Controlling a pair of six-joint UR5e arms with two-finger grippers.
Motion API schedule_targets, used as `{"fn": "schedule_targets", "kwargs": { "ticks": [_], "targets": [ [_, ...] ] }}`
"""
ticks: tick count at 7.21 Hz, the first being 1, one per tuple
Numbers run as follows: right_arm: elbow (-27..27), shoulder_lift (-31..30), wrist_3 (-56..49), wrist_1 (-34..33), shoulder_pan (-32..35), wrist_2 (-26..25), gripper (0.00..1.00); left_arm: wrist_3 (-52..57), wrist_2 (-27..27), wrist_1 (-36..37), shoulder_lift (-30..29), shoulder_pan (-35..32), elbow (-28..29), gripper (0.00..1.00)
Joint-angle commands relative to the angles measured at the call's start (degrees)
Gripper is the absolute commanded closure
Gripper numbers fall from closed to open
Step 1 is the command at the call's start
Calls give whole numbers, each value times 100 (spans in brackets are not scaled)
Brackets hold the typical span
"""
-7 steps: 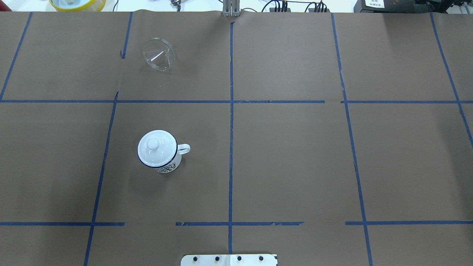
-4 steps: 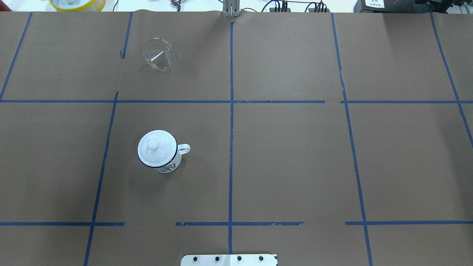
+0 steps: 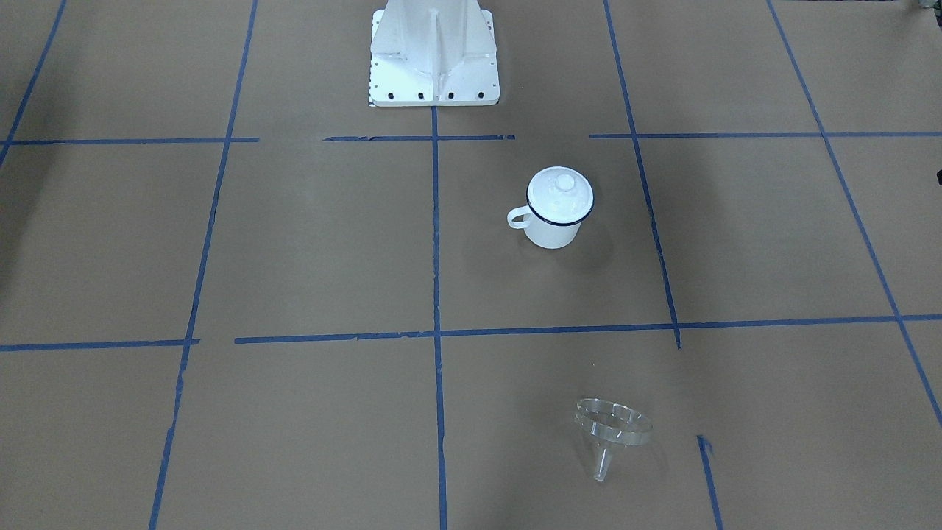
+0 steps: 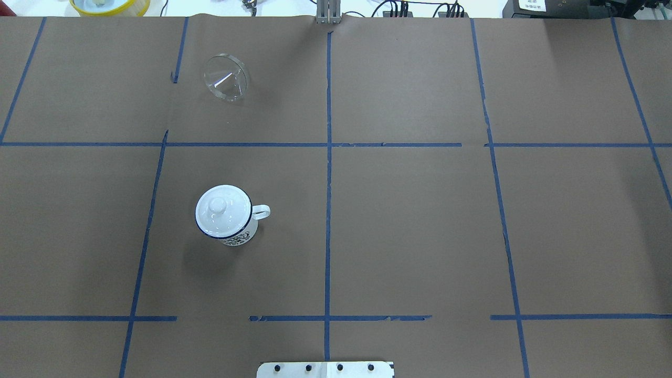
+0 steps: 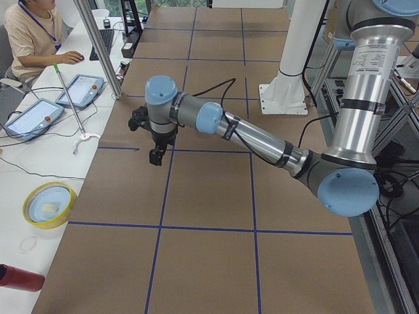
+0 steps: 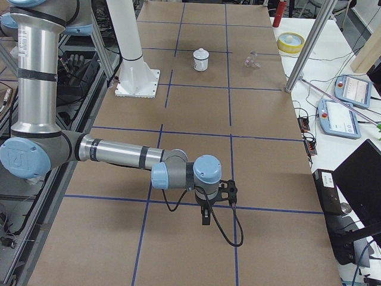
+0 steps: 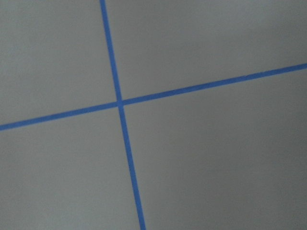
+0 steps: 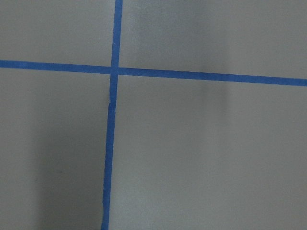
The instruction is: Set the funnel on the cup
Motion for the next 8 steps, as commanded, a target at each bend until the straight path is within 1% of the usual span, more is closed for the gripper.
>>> {"fn": "schedule_targets", "kwargs": {
  "ticks": [1, 2, 3, 4, 5, 6, 7, 8],
  "targets": [
    [0, 0, 0, 0, 0, 0, 0, -2180, 332, -597, -802, 825, -263, 0],
    [0, 0, 0, 0, 0, 0, 0, -3024, 883, -1395, -777, 1310, -430, 0],
    [0, 0, 0, 0, 0, 0, 0, -3355, 828, -2055, -698, 1497, -441, 0],
    [0, 0, 0, 0, 0, 0, 0, -4124, 436, -2097, -724, 2134, -415, 0],
    [0, 0, 0, 0, 0, 0, 0, -5036, 676, -2080, -767, 2697, -475, 0],
    [0, 0, 0, 0, 0, 0, 0, -5515, 1331, -1610, -785, 3208, -693, 0],
    [0, 0, 0, 0, 0, 0, 0, -5616, 2225, -683, -1107, 3700, -904, 0],
    [0, 0, 0, 0, 0, 0, 0, -6069, 2408, -325, -1232, 4079, -880, 0]
  ]
}}
